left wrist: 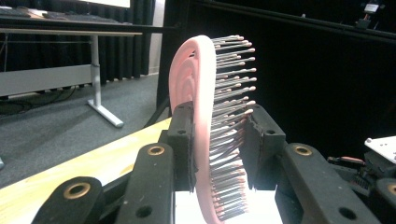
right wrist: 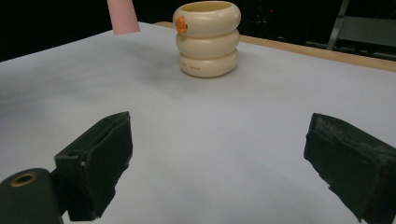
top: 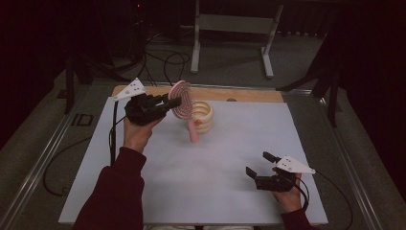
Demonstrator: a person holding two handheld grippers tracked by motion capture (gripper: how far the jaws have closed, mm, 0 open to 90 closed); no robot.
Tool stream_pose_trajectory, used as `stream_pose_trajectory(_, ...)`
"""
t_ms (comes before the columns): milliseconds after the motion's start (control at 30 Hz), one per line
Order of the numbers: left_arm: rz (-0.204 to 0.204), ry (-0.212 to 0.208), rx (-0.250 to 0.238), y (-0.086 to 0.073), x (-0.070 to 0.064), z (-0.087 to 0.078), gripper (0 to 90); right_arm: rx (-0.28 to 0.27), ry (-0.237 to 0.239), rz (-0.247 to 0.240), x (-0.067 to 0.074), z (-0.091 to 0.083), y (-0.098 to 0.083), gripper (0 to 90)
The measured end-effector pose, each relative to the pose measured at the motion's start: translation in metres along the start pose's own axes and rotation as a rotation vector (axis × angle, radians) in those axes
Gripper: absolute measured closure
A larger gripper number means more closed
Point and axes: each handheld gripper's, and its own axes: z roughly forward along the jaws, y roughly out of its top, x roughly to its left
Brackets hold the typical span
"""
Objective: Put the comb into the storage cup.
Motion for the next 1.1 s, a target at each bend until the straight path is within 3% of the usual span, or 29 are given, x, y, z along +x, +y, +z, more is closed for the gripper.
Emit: stream_pose_trajectory(1100, 0.005, 0.027, -0.004, 0.017, 0.009, 0.008, 68.1, 0.000, 0.003, 0.009, -0.002, -0.001, -0.001, 8.0)
